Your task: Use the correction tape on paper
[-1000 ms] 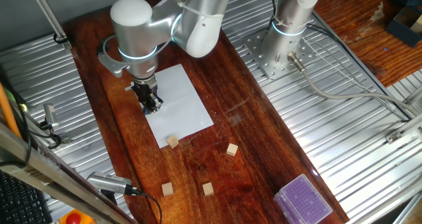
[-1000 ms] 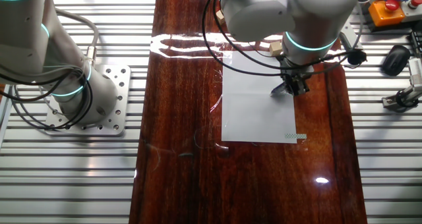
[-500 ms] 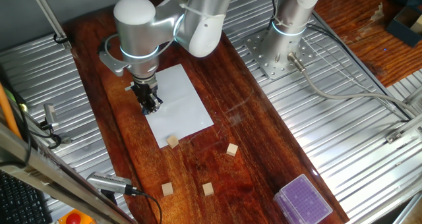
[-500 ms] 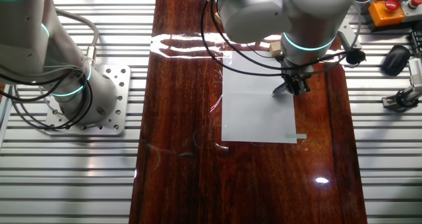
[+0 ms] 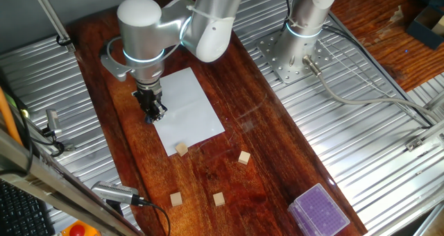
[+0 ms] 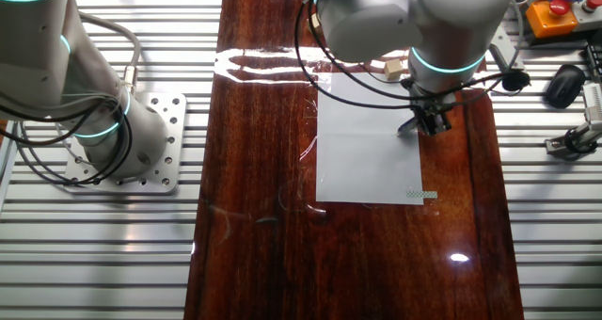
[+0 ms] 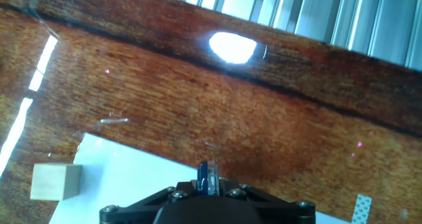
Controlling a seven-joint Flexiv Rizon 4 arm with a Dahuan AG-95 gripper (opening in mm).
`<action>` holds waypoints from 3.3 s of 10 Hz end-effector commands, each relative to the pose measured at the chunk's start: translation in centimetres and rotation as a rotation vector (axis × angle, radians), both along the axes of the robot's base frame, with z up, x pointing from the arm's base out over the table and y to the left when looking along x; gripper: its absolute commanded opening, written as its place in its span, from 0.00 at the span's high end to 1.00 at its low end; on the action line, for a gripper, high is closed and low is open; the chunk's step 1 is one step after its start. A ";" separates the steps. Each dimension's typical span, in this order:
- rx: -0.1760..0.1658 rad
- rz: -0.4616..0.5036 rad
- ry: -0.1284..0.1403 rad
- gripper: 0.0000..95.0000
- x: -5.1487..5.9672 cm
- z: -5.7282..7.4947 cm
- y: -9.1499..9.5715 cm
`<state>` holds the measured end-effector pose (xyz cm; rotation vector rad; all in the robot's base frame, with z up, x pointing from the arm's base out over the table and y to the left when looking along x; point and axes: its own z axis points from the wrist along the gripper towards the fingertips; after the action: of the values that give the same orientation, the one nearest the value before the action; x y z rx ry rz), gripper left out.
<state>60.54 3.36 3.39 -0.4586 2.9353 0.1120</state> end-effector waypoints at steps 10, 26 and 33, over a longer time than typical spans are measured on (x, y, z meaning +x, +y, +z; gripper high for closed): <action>-0.025 0.015 0.044 1.00 -2.5 0.3 -0.6; -0.021 0.017 0.073 1.00 -1.1 0.7 0.2; -0.024 0.027 0.035 1.00 -2.1 -0.3 0.1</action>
<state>58.57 3.55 3.09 -0.5052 2.9660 0.0938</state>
